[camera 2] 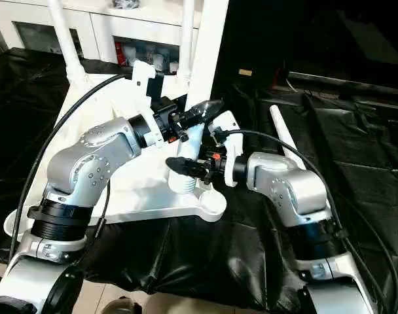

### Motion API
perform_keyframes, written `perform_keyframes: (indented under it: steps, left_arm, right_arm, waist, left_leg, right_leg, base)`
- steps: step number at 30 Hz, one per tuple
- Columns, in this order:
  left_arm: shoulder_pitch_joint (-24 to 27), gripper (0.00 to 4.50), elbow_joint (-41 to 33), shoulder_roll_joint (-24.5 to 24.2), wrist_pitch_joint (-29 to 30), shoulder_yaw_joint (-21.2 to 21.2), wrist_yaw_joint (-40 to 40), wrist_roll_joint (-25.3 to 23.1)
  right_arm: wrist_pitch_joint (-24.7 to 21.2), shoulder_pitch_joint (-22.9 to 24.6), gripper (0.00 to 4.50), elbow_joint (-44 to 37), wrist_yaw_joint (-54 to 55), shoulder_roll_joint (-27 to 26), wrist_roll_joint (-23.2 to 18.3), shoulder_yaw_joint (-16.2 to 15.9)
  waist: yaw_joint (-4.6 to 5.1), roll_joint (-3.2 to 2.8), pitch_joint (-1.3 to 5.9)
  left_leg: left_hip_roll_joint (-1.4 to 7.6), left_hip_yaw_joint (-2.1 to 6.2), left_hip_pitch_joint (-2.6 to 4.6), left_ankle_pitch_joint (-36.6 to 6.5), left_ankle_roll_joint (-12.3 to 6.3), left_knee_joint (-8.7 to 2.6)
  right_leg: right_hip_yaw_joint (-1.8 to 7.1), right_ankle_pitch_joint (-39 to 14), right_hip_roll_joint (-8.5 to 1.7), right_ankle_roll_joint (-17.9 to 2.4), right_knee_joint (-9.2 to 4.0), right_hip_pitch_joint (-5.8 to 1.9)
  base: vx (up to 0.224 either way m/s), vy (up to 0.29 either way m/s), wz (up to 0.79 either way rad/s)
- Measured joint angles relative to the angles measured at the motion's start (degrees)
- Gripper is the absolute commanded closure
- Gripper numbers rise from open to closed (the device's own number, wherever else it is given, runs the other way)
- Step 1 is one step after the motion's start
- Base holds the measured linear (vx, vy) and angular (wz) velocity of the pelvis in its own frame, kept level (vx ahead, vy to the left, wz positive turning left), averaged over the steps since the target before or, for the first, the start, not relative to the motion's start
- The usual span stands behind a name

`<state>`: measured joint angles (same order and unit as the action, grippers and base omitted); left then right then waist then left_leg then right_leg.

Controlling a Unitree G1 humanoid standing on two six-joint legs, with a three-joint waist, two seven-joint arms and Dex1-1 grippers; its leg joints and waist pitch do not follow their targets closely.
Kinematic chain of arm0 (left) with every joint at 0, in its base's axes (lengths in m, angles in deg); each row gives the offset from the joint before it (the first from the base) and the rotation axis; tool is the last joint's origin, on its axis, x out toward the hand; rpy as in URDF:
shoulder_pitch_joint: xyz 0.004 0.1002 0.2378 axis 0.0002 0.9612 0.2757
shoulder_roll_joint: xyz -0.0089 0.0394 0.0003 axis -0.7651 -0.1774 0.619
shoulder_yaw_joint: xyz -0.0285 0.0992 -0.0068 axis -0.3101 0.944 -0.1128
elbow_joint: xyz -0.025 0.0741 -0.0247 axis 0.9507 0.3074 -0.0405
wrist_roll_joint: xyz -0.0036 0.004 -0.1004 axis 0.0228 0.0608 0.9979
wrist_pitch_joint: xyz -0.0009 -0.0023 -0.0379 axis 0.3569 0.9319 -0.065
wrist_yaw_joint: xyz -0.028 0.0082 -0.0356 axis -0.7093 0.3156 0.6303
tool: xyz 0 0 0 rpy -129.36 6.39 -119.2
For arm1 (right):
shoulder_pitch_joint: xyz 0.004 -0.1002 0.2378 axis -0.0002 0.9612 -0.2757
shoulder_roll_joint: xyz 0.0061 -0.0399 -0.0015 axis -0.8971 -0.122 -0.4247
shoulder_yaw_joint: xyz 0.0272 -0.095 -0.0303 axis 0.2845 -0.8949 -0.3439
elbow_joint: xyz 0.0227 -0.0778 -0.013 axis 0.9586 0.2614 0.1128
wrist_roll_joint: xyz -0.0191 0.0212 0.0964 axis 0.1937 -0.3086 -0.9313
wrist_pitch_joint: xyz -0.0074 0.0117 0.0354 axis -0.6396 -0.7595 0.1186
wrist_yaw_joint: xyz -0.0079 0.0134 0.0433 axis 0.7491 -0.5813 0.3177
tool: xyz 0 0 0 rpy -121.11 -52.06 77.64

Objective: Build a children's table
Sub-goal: Pick table leg

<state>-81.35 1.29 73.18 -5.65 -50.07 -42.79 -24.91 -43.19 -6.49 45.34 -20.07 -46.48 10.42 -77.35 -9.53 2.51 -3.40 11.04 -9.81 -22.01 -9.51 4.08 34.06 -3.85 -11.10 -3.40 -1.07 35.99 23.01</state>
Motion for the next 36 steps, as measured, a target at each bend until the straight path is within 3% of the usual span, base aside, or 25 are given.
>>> perform_keyframes:
  steps: [12, 24, 29, 30, 36]
  left_arm:
    - [0.0, 2.64, 0.0, -0.2, 0.01, 0.07, 0.74, 0.02]
    - [0.0, 2.64, -0.01, -0.27, 0.13, 0.13, 1.3, 0.05]
    - [0.0, 2.64, -0.01, -0.32, 0.14, 0.13, 1.31, 0.04]
    - [0.0, 2.08, -0.01, -0.3, 0.25, 0.08, 1.25, 0.01]
    - [0.01, 1.51, -0.01, -0.24, 0.85, -0.4, 0.94, 0.49]
  right_arm:
    - [0.0, -0.18, 1.42, 0.6, -0.35, -0.5, -0.01, 0.0]
    - [0.01, -0.17, 2.49, 0.64, -1.54, -0.56, -0.16, -0.28]
    - [0.01, -0.17, 2.57, 0.65, -1.54, -0.58, -0.15, -0.28]
    - [0.01, -0.17, 2.58, 0.66, -1.54, -0.6, -0.12, -0.28]
    - [0.53, -0.1, 2.59, 1.13, -0.36, -0.73, 0.36, -0.06]
  waist:
    - [-0.04, 0.0, 0.0]
    - [-0.06, 0.0, 0.0]
    - [-0.04, 0.0, 0.0]
    - [-0.04, 0.0, 0.0]
    - [-0.04, 0.0, 0.0]
  left_leg:
    - [0.01, 0.0, -0.01, 0.0, 0.0, 0.07]
    - [0.01, 0.0, -0.01, 0.0, 0.0, 0.08]
    - [0.01, 0.0, -0.01, 0.0, 0.0, 0.09]
    - [0.01, 0.0, -0.01, 0.0, 0.0, 0.09]
    - [0.01, 0.0, -0.01, 0.0, 0.0, 0.11]
  right_leg:
    - [0.01, 0.0, 0.0, 0.0, 0.03, 0.0]
    - [0.01, 0.0, 0.0, 0.0, 0.05, 0.0]
    - [0.01, 0.0, 0.0, 0.0, 0.06, 0.0]
    - [0.01, 0.0, 0.0, 0.0, 0.06, 0.0]
    - [0.01, 0.0, 0.0, -0.01, 0.08, 0.0]
  base:
    - [0.0, 0.0, 0.0]
    - [0.0, 0.0, 0.0]
    - [0.0, 0.0, 0.0]
    - [0.0, 0.0, 0.0]
    - [0.0, 0.0, 0.0]
